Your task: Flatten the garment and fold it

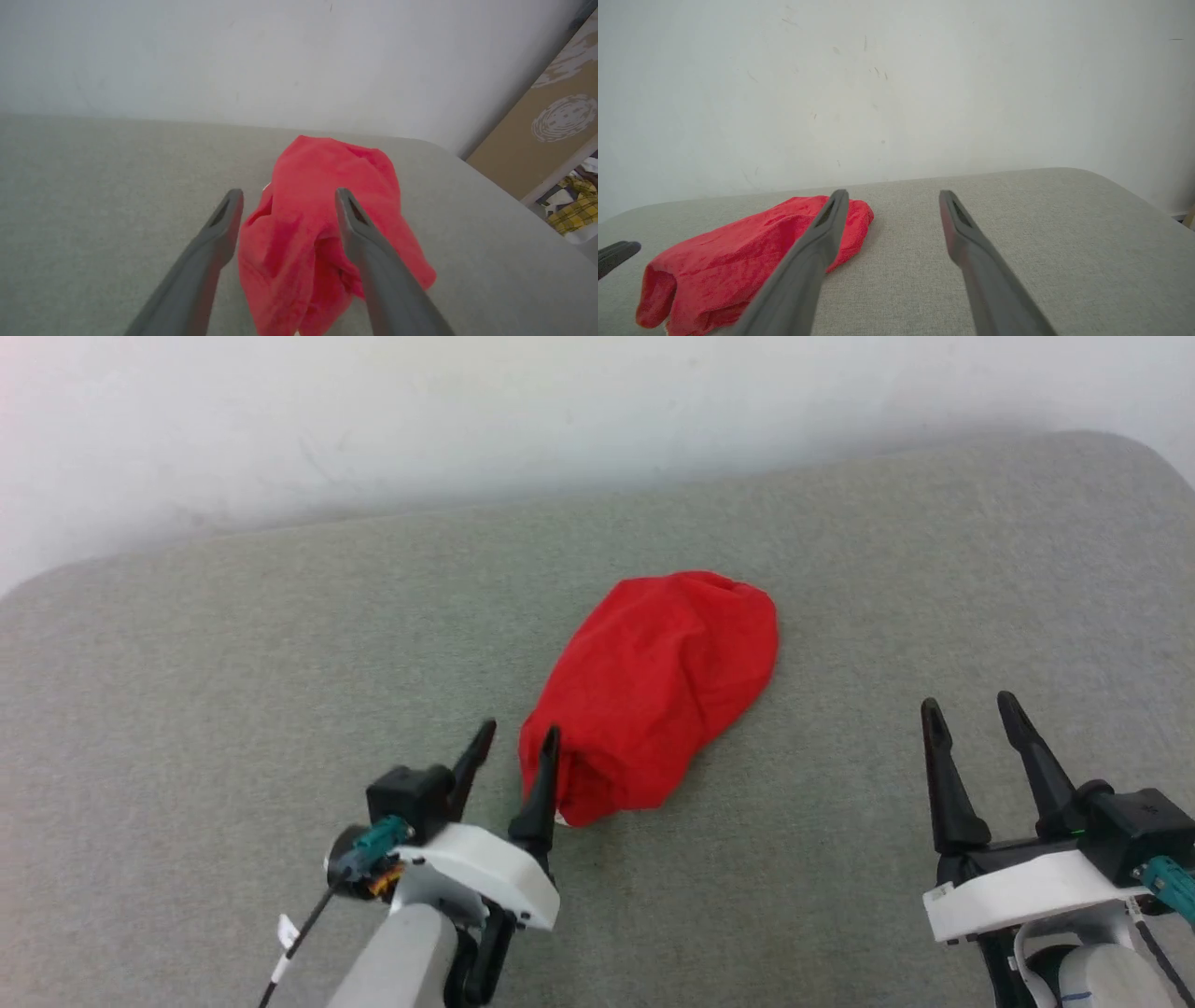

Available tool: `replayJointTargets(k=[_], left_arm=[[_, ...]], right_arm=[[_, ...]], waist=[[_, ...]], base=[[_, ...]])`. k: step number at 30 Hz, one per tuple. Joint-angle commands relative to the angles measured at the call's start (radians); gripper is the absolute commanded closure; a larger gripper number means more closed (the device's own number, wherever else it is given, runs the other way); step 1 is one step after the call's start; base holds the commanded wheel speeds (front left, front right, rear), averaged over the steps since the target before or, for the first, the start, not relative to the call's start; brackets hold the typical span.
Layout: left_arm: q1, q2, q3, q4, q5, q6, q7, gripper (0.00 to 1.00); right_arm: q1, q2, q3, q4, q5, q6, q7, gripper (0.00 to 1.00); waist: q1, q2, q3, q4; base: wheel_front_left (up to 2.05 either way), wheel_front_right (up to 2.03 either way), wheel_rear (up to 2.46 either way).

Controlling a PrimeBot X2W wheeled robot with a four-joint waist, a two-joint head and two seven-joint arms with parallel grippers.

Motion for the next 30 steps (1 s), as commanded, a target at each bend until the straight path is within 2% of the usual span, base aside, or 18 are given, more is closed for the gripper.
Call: replayJointTargets(k=[1, 4, 9, 17, 21, 26, 30], left_arm=[[0.014, 0.003, 0.014, -0.037, 0.014, 0.009, -0.005, 0.0], [0.047, 0.005, 0.058, -0.154, 0.041, 0.026, -0.005, 0.0], [0.113, 0.018, 0.15, -0.268, 0.069, 0.074, -0.006, 0.0], [0.221, 0.093, 0.289, -0.326, 0.109, 0.144, -0.006, 0.0], [0.254, 0.122, 0.317, -0.337, 0.117, 0.153, -0.006, 0.0], [0.268, 0.151, 0.302, -0.344, 0.141, 0.146, -0.004, 0.0], [0.264, 0.141, 0.283, -0.347, 0.146, 0.147, -0.002, 0.0]], right_arm=[[0.009, 0.001, -0.001, -0.002, -0.007, -0.001, 0.0, 0.0], [0.016, 0.001, 0.001, -0.008, -0.011, -0.001, 0.005, 0.0], [0.038, 0.001, 0.001, -0.018, -0.016, -0.001, 0.015, 0.0], [0.064, 0.001, 0.008, -0.031, -0.019, -0.001, 0.033, 0.0], [0.074, 0.001, 0.014, -0.035, -0.019, -0.001, 0.045, 0.0], [0.056, 0.001, 0.026, -0.023, -0.02, -0.001, 0.07, 0.0], [-0.02, 0.001, 0.073, 0.013, -0.04, -0.001, 0.102, 0.0]], waist=[[0.0, 0.0, -0.028, 0.031], [0.0, 0.0, -0.043, 0.045], [0.0, 0.0, -0.067, 0.06], [0.0, 0.0, -0.081, 0.077], [0.0, 0.0, -0.08, 0.09], [0.0, 0.0, -0.073, 0.109], [0.0, 0.0, -0.059, 0.124]], base=[[0.0, 0.0, 0.0], [0.0, 0.0, 0.0], [0.0, 0.0, 0.0], [0.0, 0.0, 0.0], [0.0, 0.0, 0.0], [0.0, 0.0, 0.0], [0.0, 0.0, 0.0]])
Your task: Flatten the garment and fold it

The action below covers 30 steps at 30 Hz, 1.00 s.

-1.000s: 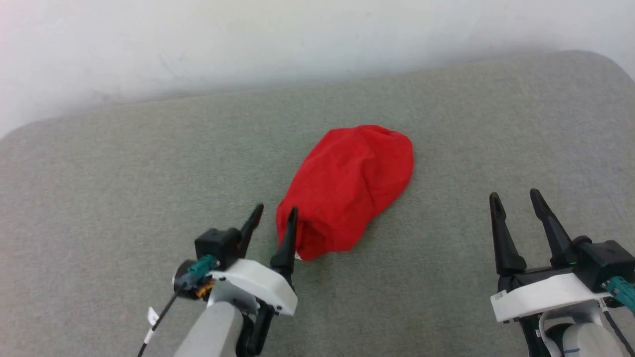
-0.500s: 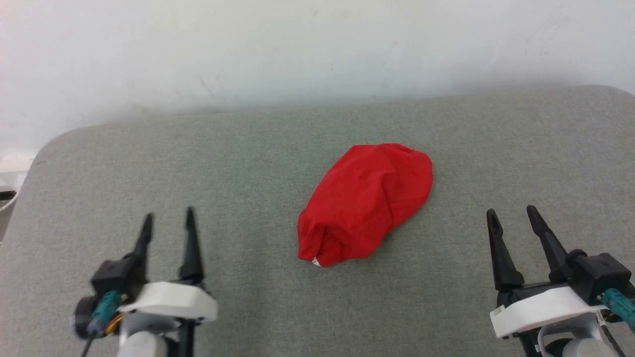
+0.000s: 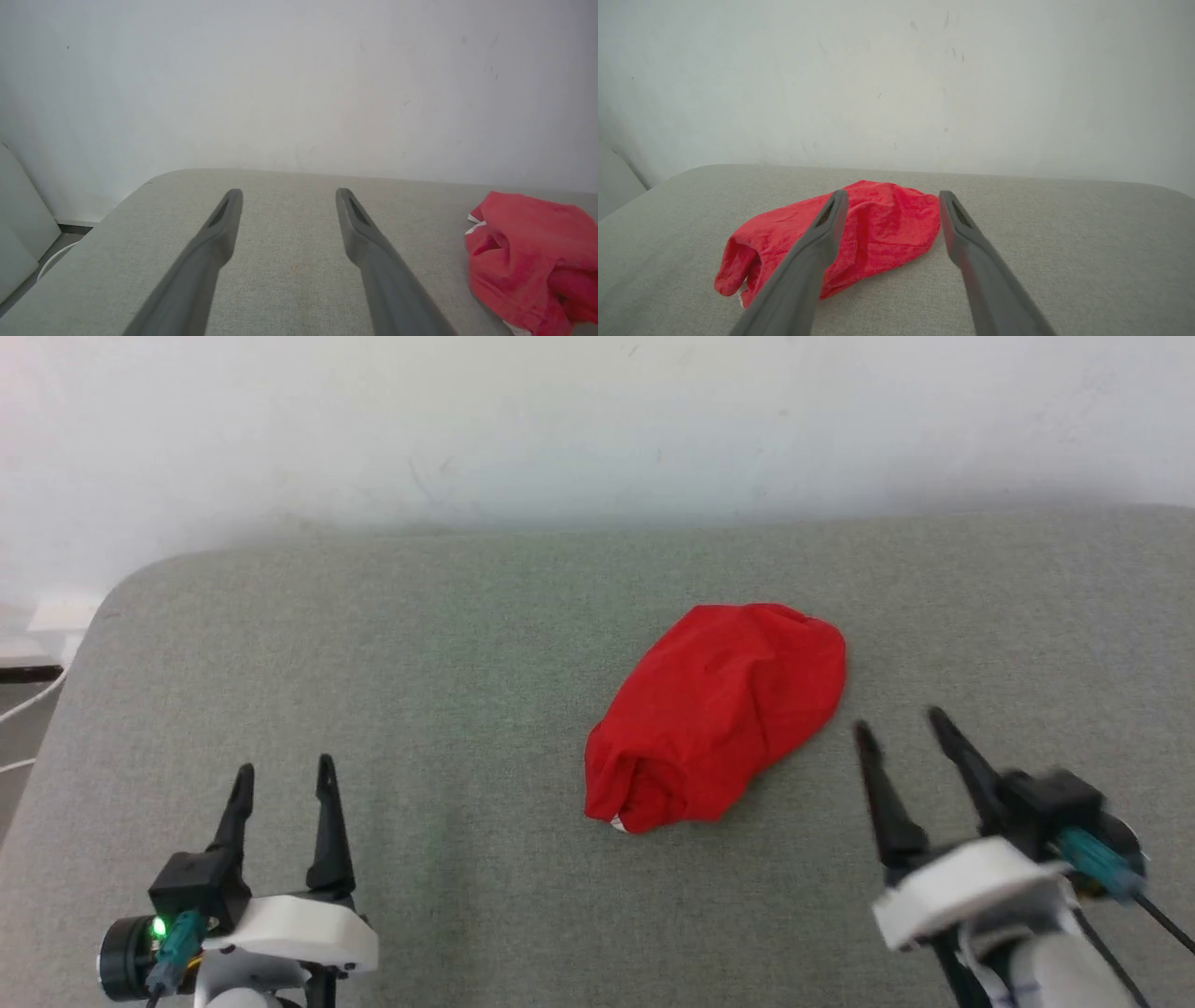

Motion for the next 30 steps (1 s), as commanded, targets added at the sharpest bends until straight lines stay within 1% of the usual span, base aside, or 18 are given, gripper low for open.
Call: replayJointTargets(k=[1, 4, 8, 10, 13, 16, 18, 19, 20, 21, 22, 26, 28, 30], left_arm=[[0.0, -0.002, -0.007, -0.006, 0.009, -0.002, -0.002, 0.0], [-0.015, -0.011, -0.023, -0.006, 0.007, -0.011, -0.002, 0.0], [-0.04, -0.025, -0.036, 0.002, -0.001, -0.021, -0.002, 0.0], [-0.05, -0.038, -0.044, 0.008, -0.004, -0.023, -0.003, 0.0], [-0.062, -0.05, -0.046, 0.021, -0.007, -0.022, -0.004, 0.0], [-0.071, -0.057, -0.048, 0.034, -0.009, -0.025, -0.004, 0.0], [-0.076, -0.061, -0.048, 0.041, -0.01, -0.028, -0.004, 0.0], [-0.077, -0.062, -0.048, 0.044, -0.009, -0.029, -0.005, 0.0], [-0.078, -0.064, -0.047, 0.046, -0.009, -0.029, -0.005, 0.0], [-0.078, -0.065, -0.045, 0.046, -0.008, -0.029, -0.005, 0.0], [-0.077, -0.066, -0.043, 0.045, -0.008, -0.029, -0.005, 0.0], [-0.066, -0.069, -0.03, 0.042, -0.004, -0.027, -0.005, 0.0], [-0.06, -0.07, -0.022, 0.041, -0.003, -0.027, -0.005, 0.0], [-0.054, -0.073, -0.018, 0.038, 0.0, -0.026, -0.005, 0.0]], right_arm=[[-0.048, 0.002, 0.03, 0.018, -0.017, -0.001, 0.023, 0.0], [-0.141, 0.002, 0.121, 0.073, -0.031, -0.001, 0.088, 0.0], [-0.268, 0.001, 0.263, 0.185, -0.022, -0.001, 0.231, 0.0], [-0.325, -0.01, 0.334, 0.242, -0.017, -0.001, 0.305, 0.0], [-0.398, -0.029, 0.415, 0.315, -0.003, -0.001, 0.394, 0.0], [-0.455, -0.046, 0.472, 0.384, 0.017, -0.001, 0.465, 0.0], [-0.483, -0.054, 0.508, 0.423, 0.036, -0.001, 0.496, 0.0], [-0.497, -0.062, 0.523, 0.44, 0.038, -0.001, 0.504, 0.03], [-0.509, -0.067, 0.534, 0.454, 0.038, -0.001, 0.507, 0.51], [-0.517, -0.069, 0.544, 0.469, 0.046, -0.001, 0.513, 0.94], [-0.523, -0.073, 0.556, 0.48, 0.054, -0.001, 0.516, 1.0], [-0.545, -0.088, 0.557, 0.486, 0.062, -0.001, 0.459, 1.0], [-0.545, -0.092, 0.527, 0.473, 0.058, -0.001, 0.414, 1.0], [-0.53, -0.093, 0.471, 0.45, 0.052, -0.001, 0.37, 1.0]], waist=[[0.0, 0.0, 0.012, 0.012], [0.0, 0.0, 0.023, 0.028], [0.0, 0.0, 0.034, 0.052], [0.0, 0.0, 0.036, 0.069], [0.0, 0.0, 0.041, 0.089], [0.0, 0.0, 0.045, 0.108], [0.0, 0.0, 0.045, 0.117], [0.0, 0.0, 0.045, 0.122], [0.0, 0.0, 0.044, 0.124], [0.0, 0.0, 0.044, 0.126], [0.0, 0.0, 0.044, 0.127], [0.0, 0.0, 0.036, 0.116], [0.0, 0.0, 0.03, 0.106], [0.0, 0.0, 0.022, 0.092]], base=[[0.0, 0.0, 0.0], [0.0, 0.0, 0.0], [0.0, 0.0, 0.0], [0.0, 0.0, 0.0], [0.0, 0.0, 0.0], [0.0, 0.0, 0.0], [0.0, 0.0, 0.0], [0.0, 0.0, 0.0], [0.0, 0.0, 0.0], [0.0, 0.0, 0.0], [0.0, 0.0, 0.0], [0.0, 0.0, 0.0], [0.0, 0.0, 0.0], [0.0, 0.0, 0.0]])
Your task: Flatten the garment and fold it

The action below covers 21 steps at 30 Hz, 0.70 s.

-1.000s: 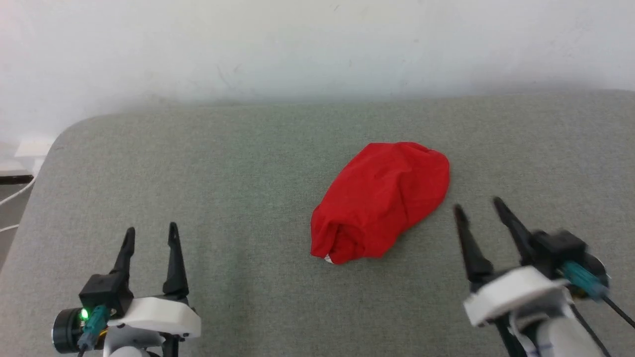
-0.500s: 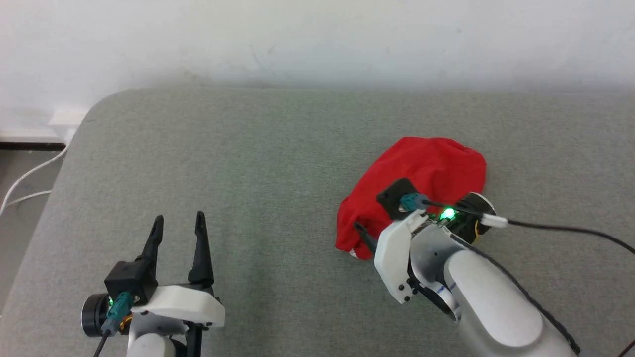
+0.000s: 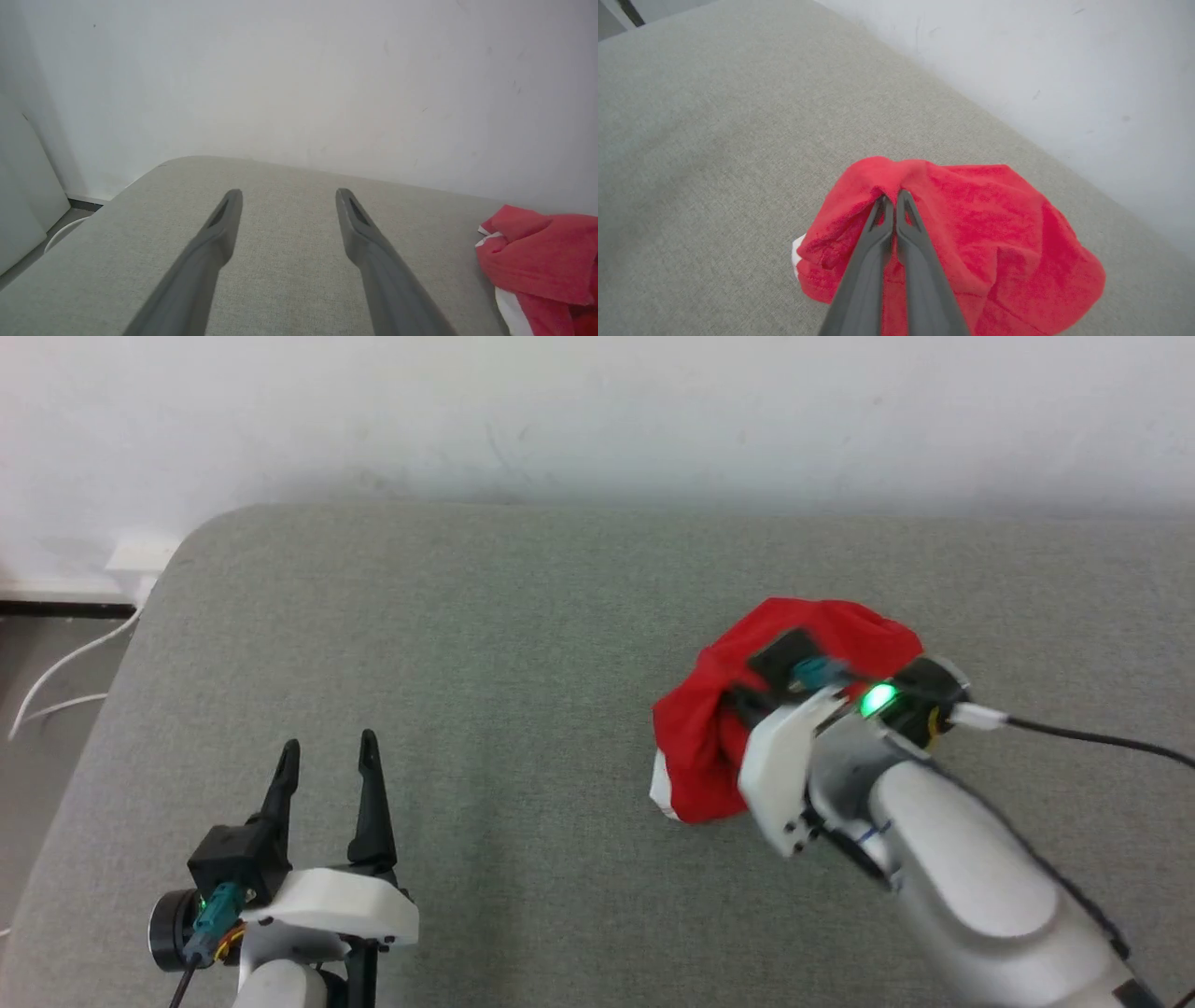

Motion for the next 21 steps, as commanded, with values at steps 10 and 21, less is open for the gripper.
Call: replayJointTargets(k=[10, 21], left_arm=[[0.037, -0.012, 0.012, -0.002, 0.002, -0.018, -0.005, 0.0], [0.039, -0.024, 0.002, 0.025, 0.003, -0.031, -0.005, 0.0]], right_arm=[[0.316, 0.052, -0.523, -0.21, -0.034, -0.001, -0.118, 1.0], [0.621, 0.09, -0.728, -0.309, -0.016, -0.001, -0.114, 0.0]], waist=[[0.0, 0.0, -0.038, -0.085], [0.0, 0.0, -0.058, -0.108]], base=[[0.0, 0.0, 0.0], [0.0, 0.0, 0.0]])
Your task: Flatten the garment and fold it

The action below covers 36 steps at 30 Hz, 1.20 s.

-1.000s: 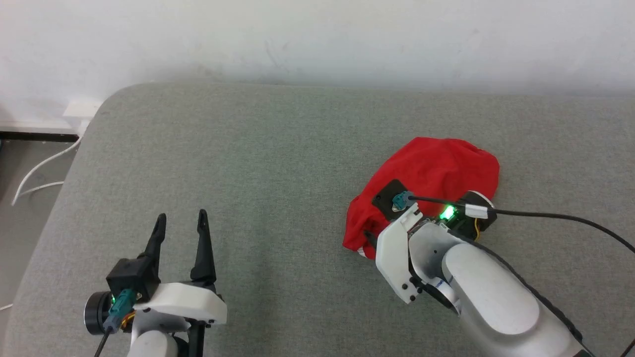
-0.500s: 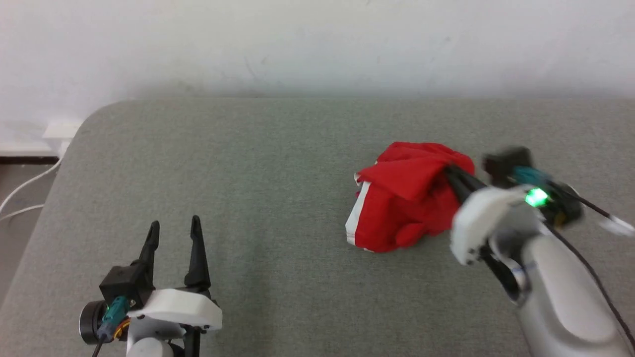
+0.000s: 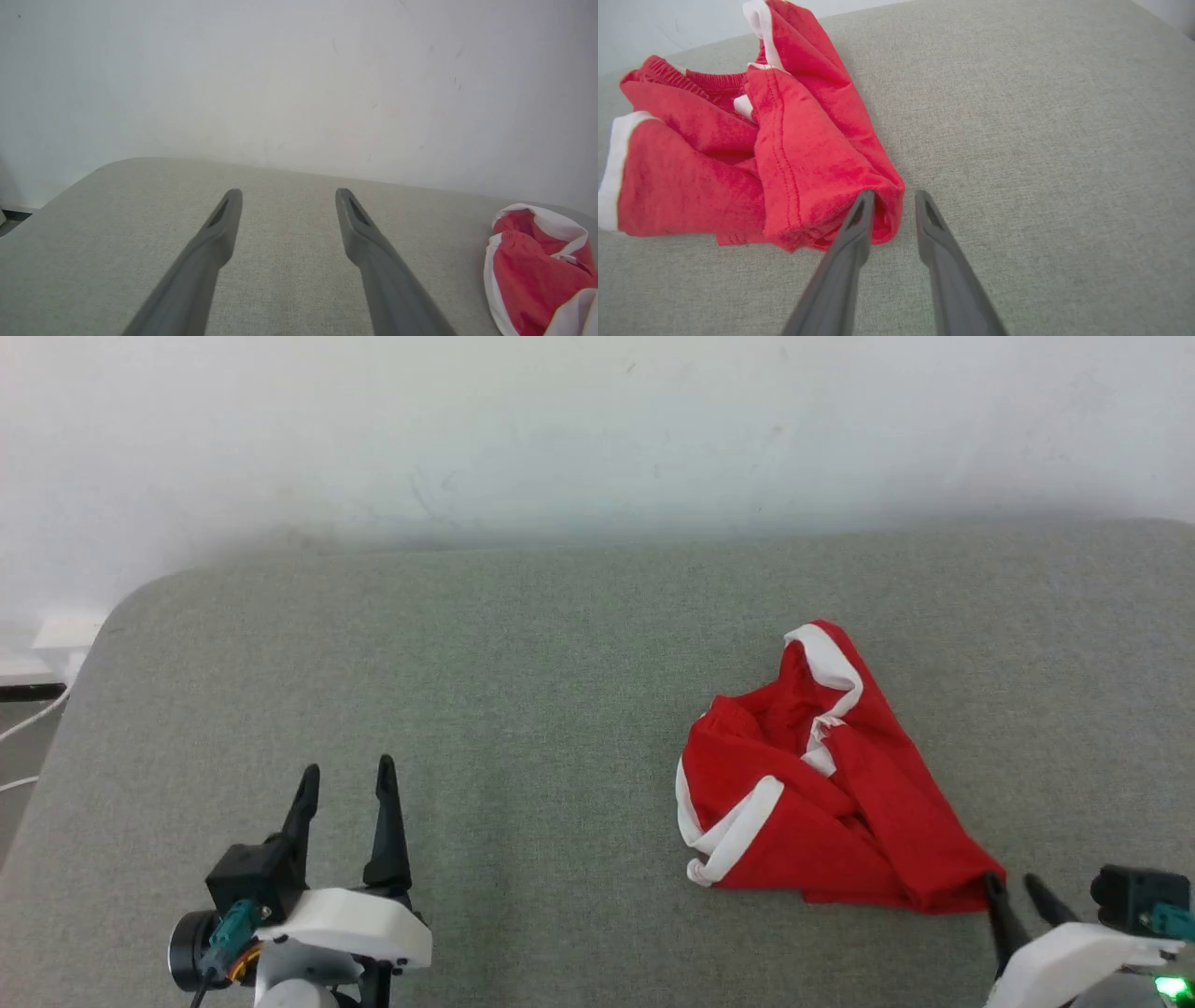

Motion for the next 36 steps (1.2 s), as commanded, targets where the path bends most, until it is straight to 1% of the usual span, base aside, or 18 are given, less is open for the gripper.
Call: replayJointTargets(k=[1, 4, 7, 12, 17, 22, 25, 29, 33, 36], left_arm=[[0.016, -0.002, -0.001, 0.006, 0.003, -0.006, -0.005, 0.0], [0.021, -0.006, -0.002, 0.015, 0.002, -0.008, -0.005, 0.0], [0.024, -0.011, -0.006, 0.021, 0.002, -0.01, -0.005, 0.0], [0.035, -0.013, -0.008, 0.028, 0.006, -0.01, -0.005, 0.0], [0.032, -0.015, -0.029, 0.04, 0.012, -0.015, 0.003, 0.0], [-0.046, -0.024, -0.114, 0.059, 0.034, -0.057, 0.067, 0.0], [-0.128, -0.033, -0.168, 0.088, 0.035, -0.087, 0.125, 0.0], [-0.254, -0.043, -0.21, 0.143, 0.024, -0.107, 0.19, 0.0], [-0.373, -0.05, -0.272, 0.246, -0.003, -0.148, 0.267, 0.0], [-0.447, -0.054, -0.32, 0.331, -0.041, -0.169, 0.326, 0.0]], right_arm=[[0.008, 0.004, -0.001, -0.014, 0.007, -0.001, -0.021, 0.0], [0.029, 0.004, -0.021, -0.046, 0.019, -0.001, -0.1, 0.0], [0.039, 0.004, -0.036, -0.099, -0.001, -0.001, -0.181, 0.0], [0.05, 0.004, -0.013, -0.172, -0.058, -0.001, -0.256, 0.0], [0.074, 0.004, 0.041, -0.229, -0.097, -0.001, -0.257, 0.0], [0.106, 0.004, 0.095, -0.307, -0.103, -0.001, -0.237, 0.0], [0.109, 0.004, 0.138, -0.359, -0.108, -0.001, -0.223, 0.0], [0.09, 0.004, 0.187, -0.405, -0.116, -0.001, -0.208, 0.0], [0.071, 0.004, 0.21, -0.424, -0.109, -0.001, -0.204, 0.0], [0.061, 0.004, 0.226, -0.423, -0.101, -0.001, -0.202, 0.0]], waist=[[0.0001, 0.0, -0.007, -0.001], [0.0001, 0.0, -0.015, 0.003], [0.0001, 0.0, -0.023, 0.01], [0.0001, 0.0, -0.037, 0.016], [0.0001, 0.0, -0.049, 0.017], [0.0001, 0.0, -0.038, 0.01], [0.0001, 0.0, -0.014, -0.015], [0.0001, 0.0, 0.029, -0.062], [0.0001, 0.0, 0.065, -0.102], [0.0001, 0.0, 0.087, -0.131]], base=[[0.0, 0.0, 0.0], [0.0, 0.0, 0.0], [0.0, 0.0, 0.0], [0.0, 0.0, 0.0], [0.0, 0.0, 0.0], [0.0, 0.0, 0.0], [0.0, 0.0, 0.0], [0.0, 0.0, 0.0], [0.0, 0.0, 0.0], [0.0, 0.0, 0.0]])
